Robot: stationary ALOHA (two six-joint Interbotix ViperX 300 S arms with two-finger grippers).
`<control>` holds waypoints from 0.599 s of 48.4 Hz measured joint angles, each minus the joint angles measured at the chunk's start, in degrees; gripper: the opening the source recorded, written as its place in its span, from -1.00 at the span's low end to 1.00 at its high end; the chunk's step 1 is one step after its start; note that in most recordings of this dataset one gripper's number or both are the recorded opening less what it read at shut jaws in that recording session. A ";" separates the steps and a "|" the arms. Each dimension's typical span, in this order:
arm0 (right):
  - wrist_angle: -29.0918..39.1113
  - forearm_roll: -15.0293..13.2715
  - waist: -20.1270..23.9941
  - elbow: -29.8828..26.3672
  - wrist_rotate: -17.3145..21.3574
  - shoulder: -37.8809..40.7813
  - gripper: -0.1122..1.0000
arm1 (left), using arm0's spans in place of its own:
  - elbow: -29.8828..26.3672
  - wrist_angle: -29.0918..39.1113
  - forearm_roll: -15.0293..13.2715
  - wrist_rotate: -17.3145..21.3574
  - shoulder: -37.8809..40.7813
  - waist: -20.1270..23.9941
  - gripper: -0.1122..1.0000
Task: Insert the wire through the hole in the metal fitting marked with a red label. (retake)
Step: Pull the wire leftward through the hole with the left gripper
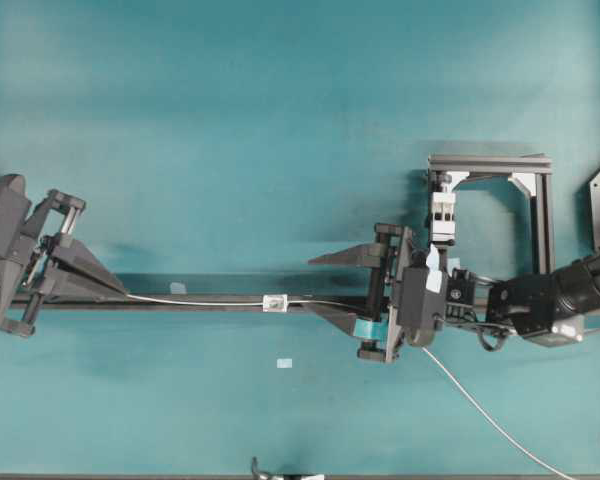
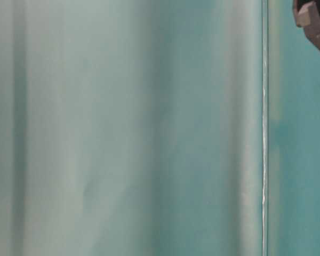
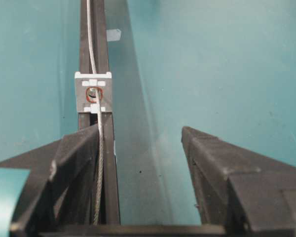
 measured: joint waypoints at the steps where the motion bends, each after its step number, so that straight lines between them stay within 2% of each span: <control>1: 0.00 0.00 0.00 -0.09 0.00 0.00 0.44 | 0.00 0.44 0.09 -0.44 -0.35 0.26 -0.98; 13: 0.00 0.00 0.00 -0.09 0.00 0.00 0.44 | -0.88 6.59 0.09 -1.58 -2.72 1.76 -0.98; 22: -0.09 0.00 0.09 0.09 0.00 0.00 0.44 | -2.29 7.56 0.09 -1.67 -3.52 1.76 -0.97; 29: 0.00 0.00 0.00 0.09 0.09 0.00 0.44 | -2.90 7.56 0.09 -1.67 -3.52 1.76 -0.76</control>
